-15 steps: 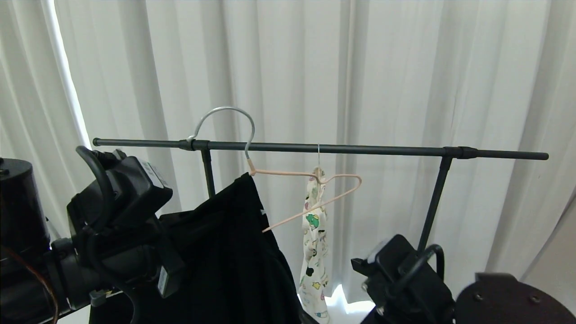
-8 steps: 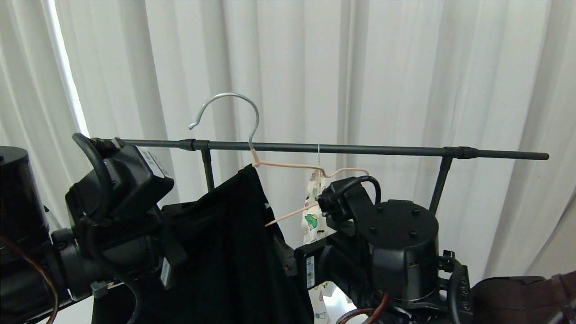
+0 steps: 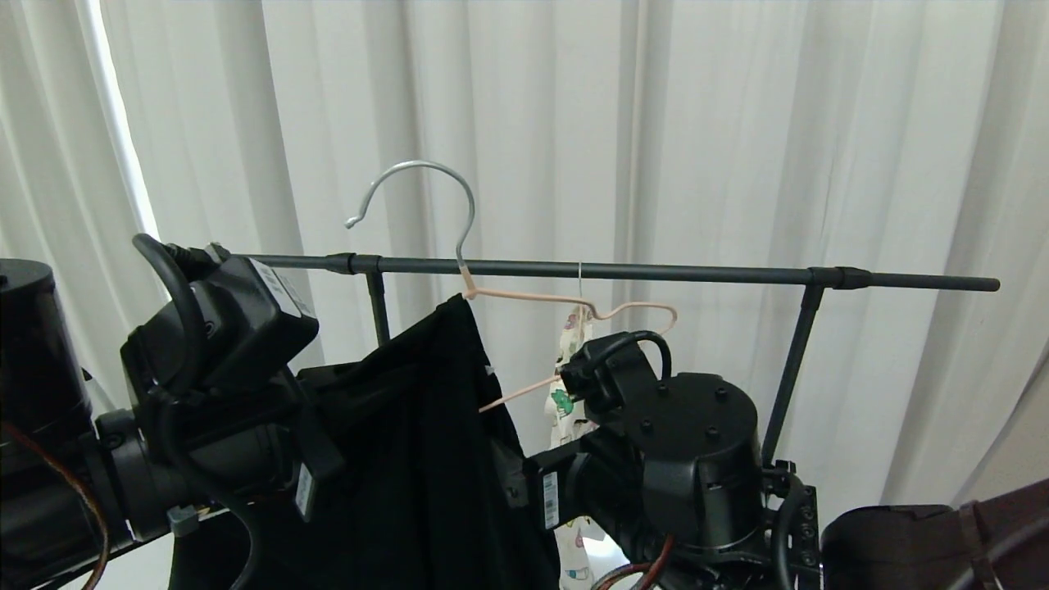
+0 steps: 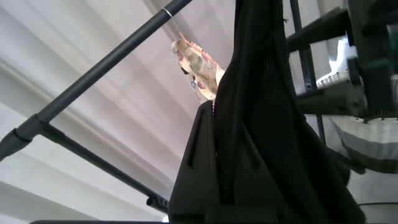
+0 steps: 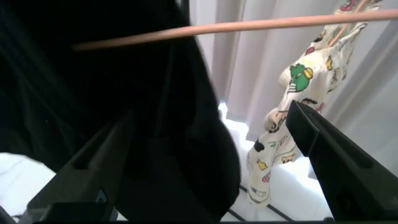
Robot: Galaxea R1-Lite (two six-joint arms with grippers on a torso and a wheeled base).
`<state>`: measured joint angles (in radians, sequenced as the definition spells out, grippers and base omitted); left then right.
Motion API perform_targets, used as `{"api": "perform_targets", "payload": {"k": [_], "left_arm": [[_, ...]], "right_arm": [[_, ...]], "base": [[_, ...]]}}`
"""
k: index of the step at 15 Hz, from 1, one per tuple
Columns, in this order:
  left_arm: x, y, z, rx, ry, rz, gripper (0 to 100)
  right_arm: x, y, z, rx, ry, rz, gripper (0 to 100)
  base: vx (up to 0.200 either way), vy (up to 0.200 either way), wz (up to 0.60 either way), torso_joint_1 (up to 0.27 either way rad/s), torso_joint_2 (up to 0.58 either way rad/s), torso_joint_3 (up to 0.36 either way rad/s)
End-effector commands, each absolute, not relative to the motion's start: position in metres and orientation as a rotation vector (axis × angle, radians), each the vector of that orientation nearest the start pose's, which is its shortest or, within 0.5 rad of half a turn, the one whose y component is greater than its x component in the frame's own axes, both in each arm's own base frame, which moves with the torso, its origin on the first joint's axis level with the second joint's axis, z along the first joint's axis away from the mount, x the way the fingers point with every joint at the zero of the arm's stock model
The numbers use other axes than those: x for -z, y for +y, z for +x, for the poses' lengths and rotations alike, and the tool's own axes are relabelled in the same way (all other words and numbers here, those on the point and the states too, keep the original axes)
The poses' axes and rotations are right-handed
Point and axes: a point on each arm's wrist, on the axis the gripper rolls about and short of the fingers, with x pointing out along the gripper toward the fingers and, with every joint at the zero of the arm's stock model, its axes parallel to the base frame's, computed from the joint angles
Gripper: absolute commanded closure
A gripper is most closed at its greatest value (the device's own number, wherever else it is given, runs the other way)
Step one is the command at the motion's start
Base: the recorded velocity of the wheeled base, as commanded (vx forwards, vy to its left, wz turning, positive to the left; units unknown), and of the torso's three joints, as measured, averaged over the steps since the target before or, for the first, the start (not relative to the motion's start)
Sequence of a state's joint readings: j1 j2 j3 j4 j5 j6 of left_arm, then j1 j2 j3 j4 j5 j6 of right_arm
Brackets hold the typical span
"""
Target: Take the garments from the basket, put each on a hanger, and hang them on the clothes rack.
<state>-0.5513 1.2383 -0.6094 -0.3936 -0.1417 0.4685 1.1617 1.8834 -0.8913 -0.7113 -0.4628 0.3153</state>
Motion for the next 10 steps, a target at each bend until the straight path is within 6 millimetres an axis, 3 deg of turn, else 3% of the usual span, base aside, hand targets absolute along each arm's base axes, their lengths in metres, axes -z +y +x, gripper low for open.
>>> {"api": "perform_targets", "payload": {"k": [1,4,10], "left_arm": [[-0.221,-0.105,0.158,0.752,0.058,0.495,100],[-0.222,-0.115,0.151,0.811,0.04,0.499,100],[-0.228,-0.114,0.153,0.794,0.02,0.49,100]], "right_arm": [[-0.144,0.321,0.136,-0.687,0.323,0.069,0],[-0.135,0.322,0.14,-0.671,0.342,0.05,0],[-0.118,0.302,0.159,-0.557,0.376,0.003,0]], "base": [[0.0,0.0,0.0,0.0,0.0,0.0],[0.0,0.0,0.0,0.0,0.0,0.0],[0.0,0.0,0.0,0.0,0.0,0.0]]}}
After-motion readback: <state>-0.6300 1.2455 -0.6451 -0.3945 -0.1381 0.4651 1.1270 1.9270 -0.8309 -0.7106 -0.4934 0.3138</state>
